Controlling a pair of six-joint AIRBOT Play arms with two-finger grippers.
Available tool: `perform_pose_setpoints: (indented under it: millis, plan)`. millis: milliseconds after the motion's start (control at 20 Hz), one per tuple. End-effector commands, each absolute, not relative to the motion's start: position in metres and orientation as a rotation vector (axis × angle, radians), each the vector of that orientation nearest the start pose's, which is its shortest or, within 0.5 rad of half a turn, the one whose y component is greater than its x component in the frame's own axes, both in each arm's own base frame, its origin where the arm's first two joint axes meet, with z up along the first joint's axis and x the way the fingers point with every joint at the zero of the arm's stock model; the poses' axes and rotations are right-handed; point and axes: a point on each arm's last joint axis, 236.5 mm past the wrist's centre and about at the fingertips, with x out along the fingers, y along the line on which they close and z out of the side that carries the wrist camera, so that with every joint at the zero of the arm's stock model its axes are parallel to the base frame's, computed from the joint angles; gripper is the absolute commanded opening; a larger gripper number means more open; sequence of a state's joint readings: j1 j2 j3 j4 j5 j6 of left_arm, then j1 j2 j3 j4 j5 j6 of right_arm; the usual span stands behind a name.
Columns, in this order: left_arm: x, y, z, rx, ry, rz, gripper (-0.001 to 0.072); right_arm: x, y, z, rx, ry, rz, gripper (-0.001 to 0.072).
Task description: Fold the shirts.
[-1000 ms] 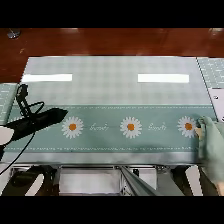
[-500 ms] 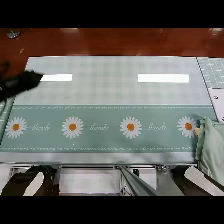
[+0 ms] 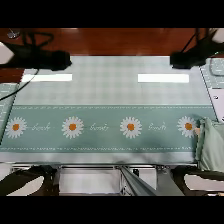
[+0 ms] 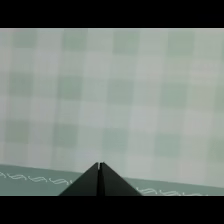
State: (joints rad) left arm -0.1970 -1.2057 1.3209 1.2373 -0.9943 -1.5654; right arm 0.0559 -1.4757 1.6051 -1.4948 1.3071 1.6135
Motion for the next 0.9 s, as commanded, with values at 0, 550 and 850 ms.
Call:
perform_pose_setpoints:
  millis: [0, 550, 850]
  plan:
    - [0.421, -0.124, 0.064, -0.168, 1.075, -0.247, 0.0026, 0.425, 0.035, -0.003, 0.022, 1.371, -0.002, 0.0024]
    - [0.427, -0.111, 0.054, -0.107, 1.081, -0.253, 0.0027, 0.418, 0.028, -0.007, 0.014, 1.399, -0.017, 0.0024]
    - [0.427, -0.111, 0.051, -0.107, 1.088, -0.252, 0.0027, 0.418, 0.028, -0.007, 0.014, 1.399, -0.017, 0.0024]
